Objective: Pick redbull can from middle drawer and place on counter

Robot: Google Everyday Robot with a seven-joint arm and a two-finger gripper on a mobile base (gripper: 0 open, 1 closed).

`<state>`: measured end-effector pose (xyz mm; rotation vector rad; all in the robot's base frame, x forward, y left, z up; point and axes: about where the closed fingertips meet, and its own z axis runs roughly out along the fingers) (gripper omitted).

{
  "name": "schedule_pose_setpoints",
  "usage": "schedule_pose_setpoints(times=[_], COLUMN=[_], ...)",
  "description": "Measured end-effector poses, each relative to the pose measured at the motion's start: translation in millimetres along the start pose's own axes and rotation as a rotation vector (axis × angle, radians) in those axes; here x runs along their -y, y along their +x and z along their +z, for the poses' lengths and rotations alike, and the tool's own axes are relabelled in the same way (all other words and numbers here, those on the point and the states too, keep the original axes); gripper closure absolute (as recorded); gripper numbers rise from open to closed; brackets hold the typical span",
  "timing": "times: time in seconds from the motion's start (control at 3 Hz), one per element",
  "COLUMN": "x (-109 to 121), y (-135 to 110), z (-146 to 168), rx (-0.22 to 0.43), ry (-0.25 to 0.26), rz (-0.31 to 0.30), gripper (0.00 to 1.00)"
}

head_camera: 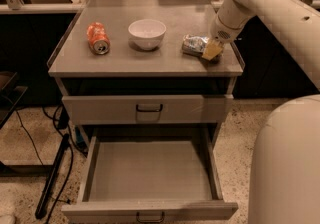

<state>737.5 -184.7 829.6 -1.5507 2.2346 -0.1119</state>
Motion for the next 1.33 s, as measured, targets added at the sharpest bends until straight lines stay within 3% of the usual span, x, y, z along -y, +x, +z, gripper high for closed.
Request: schedule_pose_setpoints(times=[1.0,1.33], x=[-0.1,-0.1], y=[0.0,0.0], z=[0.2,0.2], rx=[0.000,0.000], ry=[0.000,0.000], rz=[0.000,0.000], gripper=[0.00,0.00])
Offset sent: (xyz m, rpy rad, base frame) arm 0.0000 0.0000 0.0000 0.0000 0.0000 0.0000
